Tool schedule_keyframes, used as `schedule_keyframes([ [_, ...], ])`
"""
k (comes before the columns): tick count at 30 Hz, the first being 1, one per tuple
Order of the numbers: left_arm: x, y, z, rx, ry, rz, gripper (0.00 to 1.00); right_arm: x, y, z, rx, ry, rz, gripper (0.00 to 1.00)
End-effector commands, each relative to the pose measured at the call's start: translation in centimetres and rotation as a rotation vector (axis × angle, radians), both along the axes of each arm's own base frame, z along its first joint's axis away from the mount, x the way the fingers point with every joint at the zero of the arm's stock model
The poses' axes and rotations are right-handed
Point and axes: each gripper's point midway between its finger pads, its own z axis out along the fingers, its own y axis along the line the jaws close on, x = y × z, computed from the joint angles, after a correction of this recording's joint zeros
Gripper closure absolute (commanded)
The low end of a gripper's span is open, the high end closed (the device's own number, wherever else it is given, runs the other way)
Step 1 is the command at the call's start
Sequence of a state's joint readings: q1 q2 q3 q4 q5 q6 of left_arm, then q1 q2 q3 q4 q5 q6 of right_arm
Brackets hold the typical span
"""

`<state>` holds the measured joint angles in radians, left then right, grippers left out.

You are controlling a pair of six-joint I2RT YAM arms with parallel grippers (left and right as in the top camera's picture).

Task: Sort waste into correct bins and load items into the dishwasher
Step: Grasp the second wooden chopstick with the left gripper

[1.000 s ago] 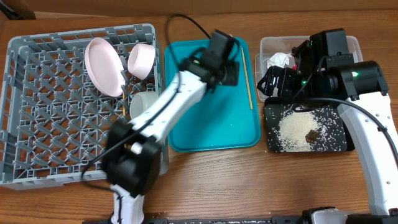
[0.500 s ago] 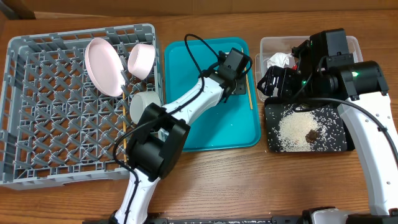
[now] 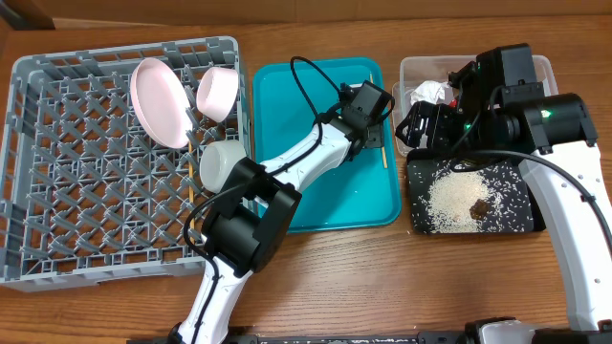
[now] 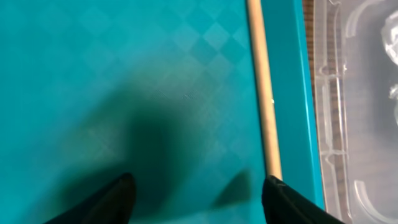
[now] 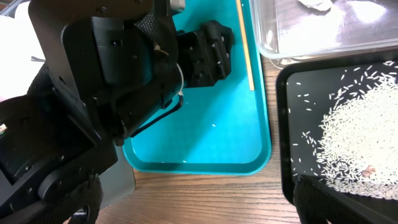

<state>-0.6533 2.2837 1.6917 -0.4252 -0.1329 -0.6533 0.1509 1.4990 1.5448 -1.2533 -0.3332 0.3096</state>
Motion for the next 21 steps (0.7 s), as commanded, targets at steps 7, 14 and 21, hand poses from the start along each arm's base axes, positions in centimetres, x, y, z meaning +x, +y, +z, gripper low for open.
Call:
schedule_keyframes([
  [7, 0.6, 1.5, -2.1, 0.144, -0.045, 0.007, 0.29, 0.2, -0.1, 0.6, -0.003, -0.024, 0.004, 0.0],
  [14, 1.5, 0.1, -0.1, 0.206, -0.144, -0.061, 0.28, 0.2, -0.1, 0.6, -0.003, -0.024, 0.004, 0.0],
  [21, 1.7, -1.2, 0.8, 0.201, -0.193, -0.075, 0.24, 0.2, -0.1, 0.6, -0.003, -0.024, 0.004, 0.0],
])
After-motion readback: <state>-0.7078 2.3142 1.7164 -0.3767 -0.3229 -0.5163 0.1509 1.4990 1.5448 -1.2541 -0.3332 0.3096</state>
